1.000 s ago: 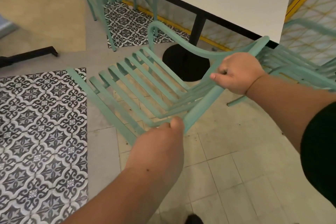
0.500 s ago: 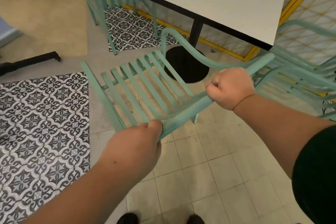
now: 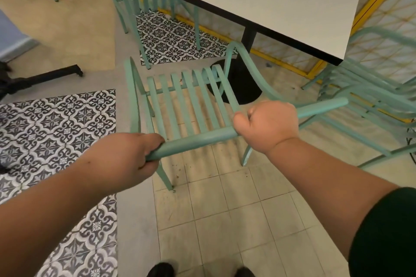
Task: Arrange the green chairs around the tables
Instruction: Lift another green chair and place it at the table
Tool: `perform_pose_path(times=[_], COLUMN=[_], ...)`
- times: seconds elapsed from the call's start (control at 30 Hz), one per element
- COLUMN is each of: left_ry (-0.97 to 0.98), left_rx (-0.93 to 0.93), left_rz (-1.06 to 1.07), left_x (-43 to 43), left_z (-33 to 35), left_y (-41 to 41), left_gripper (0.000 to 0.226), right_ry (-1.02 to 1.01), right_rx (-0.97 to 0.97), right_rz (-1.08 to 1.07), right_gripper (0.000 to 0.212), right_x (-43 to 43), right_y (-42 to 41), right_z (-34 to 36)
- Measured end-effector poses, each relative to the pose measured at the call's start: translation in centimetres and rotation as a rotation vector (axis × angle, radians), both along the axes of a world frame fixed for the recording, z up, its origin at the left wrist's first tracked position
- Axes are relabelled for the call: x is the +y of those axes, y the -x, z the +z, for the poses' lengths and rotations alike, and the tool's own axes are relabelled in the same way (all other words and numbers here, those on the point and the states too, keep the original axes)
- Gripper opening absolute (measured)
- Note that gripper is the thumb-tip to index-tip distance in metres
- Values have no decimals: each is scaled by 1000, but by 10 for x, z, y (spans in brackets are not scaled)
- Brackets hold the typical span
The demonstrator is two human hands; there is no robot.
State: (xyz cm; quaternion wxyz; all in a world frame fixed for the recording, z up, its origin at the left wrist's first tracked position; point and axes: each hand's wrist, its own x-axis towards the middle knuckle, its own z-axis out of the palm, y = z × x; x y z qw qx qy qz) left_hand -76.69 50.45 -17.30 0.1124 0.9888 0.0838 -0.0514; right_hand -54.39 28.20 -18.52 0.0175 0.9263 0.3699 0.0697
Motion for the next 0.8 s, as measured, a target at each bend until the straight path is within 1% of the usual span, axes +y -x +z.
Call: perform_pose_path(times=[0.1, 0.23, 0.37, 0.47, 0.53, 0.63, 0.67, 0.73, 0.8], left_ry=[-15, -58, -86, -112, -138, -173, -190, -217, -269], left_rx=[-20, -55, 6, 31, 42, 64, 78, 111, 121], left_rz=[-35, -50, -44, -27, -14, -13, -10, -4, -6], left_x=[13, 39, 69, 85, 92, 105, 112, 125, 140], left_z=[0, 2, 3, 6, 7, 4, 3, 5, 4], left_y=[3, 7, 8, 6, 5, 5, 6, 5, 7], left_gripper=[12, 18, 18, 29, 31, 22, 22, 35, 36], right_ry=[0, 1, -33, -46, -39, -37, -34, -19, -29], right_rx=[14, 80, 164, 210, 226, 266, 283, 321, 350], right_rz=[-22, -57, -71, -73, -59, -47, -43, -30, -23], right_gripper=[61, 64, 70, 72, 73, 75, 76, 79, 79], right_x=[6, 19, 31, 39, 42, 46, 49, 57, 66], right_y=[9, 26, 50, 62, 67, 72, 75, 84, 98], right_z=[1, 2, 2, 1, 3, 8, 10, 11, 10])
